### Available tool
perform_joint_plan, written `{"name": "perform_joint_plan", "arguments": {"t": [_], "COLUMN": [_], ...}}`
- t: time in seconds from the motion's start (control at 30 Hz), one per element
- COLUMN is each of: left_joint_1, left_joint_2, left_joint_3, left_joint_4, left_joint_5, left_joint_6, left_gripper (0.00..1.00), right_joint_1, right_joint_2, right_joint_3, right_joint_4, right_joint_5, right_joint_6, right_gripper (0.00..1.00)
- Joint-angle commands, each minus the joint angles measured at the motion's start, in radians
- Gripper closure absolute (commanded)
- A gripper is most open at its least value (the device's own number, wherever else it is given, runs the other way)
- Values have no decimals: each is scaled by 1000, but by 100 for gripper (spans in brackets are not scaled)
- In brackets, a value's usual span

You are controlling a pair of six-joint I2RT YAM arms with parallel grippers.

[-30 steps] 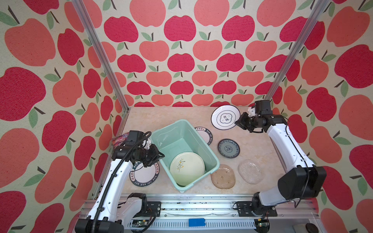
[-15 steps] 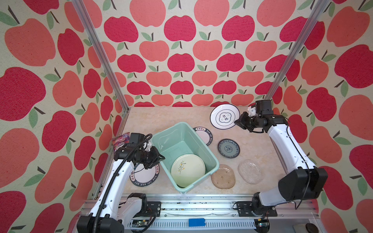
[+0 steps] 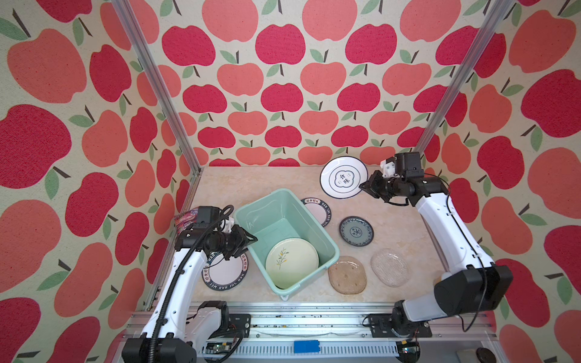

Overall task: Place the plates into the plastic bin on the countertop
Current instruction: Place the plastic bin at the center of the table, then pass the plate.

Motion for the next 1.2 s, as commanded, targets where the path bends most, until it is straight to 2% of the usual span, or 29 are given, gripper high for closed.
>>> {"name": "perform_joint_plan", "arguments": {"t": [0.0,0.23,0.37,0.5,0.63,0.77,0.9,1.17], "left_joint_1": [8,29,27,29,29,26,-2,-118], "left_joint_2": [-14,-39,-75,-109,-85,-36,20,105], "left_joint_3": [45,165,246,244,243,248,243,227], "left_joint_4": [69,44,70,128,168,293,435,567], "left_joint_5": [57,41,9,-5,10,56,136,200], "left_joint_6": [16,61,78,51,43,-6,-34,59], "left_gripper": [54,41,39,38,38,37,35,32], "right_joint_1": [11,40,74,104,128,161,175,246], "right_joint_2": [-30,-31,-38,-38,-38,-58,-86,-109], "right_joint_3": [55,110,135,152,159,139,76,11], "right_joint_4": [10,-9,-10,-12,-8,22,73,103], "right_joint_5": [-26,-55,-76,-82,-103,-168,-263,-331], "right_joint_6": [-10,-16,-22,-21,-19,-17,14,15], "right_gripper": [100,100,100,100,100,100,100,100]}}
